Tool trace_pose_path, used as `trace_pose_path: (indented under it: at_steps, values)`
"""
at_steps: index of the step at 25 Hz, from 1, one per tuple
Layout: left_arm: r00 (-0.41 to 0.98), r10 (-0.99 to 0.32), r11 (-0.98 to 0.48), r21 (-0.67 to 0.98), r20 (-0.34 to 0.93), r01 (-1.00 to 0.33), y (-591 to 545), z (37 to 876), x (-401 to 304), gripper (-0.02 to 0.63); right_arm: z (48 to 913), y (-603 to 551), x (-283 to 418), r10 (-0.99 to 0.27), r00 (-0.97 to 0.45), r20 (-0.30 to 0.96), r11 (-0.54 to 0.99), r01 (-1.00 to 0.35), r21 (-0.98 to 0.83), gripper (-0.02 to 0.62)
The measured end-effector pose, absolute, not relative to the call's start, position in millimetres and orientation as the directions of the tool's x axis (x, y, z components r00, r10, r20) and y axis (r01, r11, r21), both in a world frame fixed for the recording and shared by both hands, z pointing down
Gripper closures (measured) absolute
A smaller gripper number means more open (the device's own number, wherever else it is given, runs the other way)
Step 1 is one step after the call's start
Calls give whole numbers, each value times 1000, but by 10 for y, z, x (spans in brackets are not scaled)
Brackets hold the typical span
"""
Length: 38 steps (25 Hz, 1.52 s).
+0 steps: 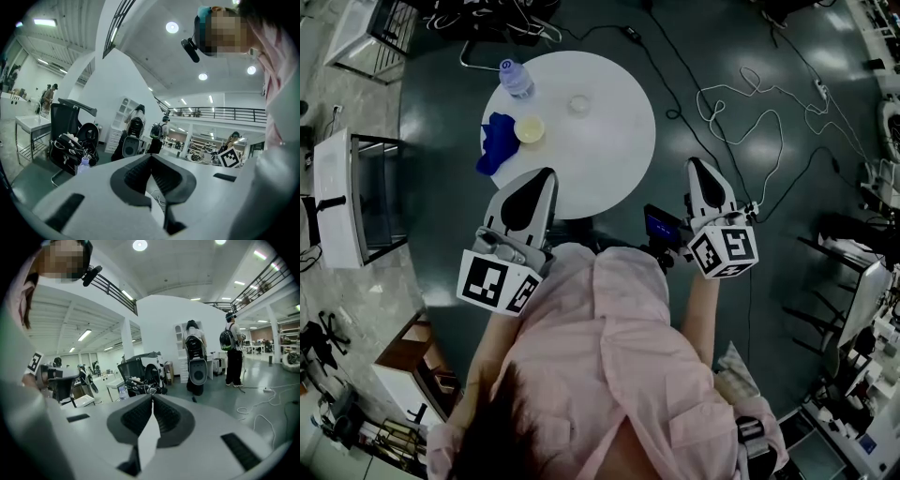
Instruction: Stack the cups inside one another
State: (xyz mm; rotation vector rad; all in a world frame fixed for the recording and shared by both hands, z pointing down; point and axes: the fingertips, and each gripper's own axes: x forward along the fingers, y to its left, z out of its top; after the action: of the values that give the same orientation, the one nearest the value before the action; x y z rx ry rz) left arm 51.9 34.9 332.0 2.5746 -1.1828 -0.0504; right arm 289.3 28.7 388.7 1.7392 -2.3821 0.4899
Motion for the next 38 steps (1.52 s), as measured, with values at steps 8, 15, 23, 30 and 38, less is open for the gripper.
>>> trace_pose_path:
  at_steps: [8, 15, 23, 30, 38]
  values:
    - [662, -742, -608, 310, 106, -731, 269, 3366, 396, 591, 3782, -202, 2777, -896, -343, 282, 311, -938, -150, 561]
    - [661, -739, -598, 325, 129, -732, 125, 3362, 174, 592, 3977, -685, 2328, -857, -403, 322, 351, -913, -207, 561]
    - [668, -730, -597, 340, 143, -726, -78, 3379, -3, 591, 4223, -1108, 1808, -801, -464, 378, 406, -885, -227, 558]
    - [656, -738, -578, 355, 156, -735, -224, 3442, -146, 591, 4536, -1358, 1601, -751, -480, 453, 416, -877, -240, 523]
    - [652, -739, -566, 367, 170, -738, -386, 3499, -225, 591, 5059, -1541, 1464, -678, -471, 564, 398, -881, -257, 505]
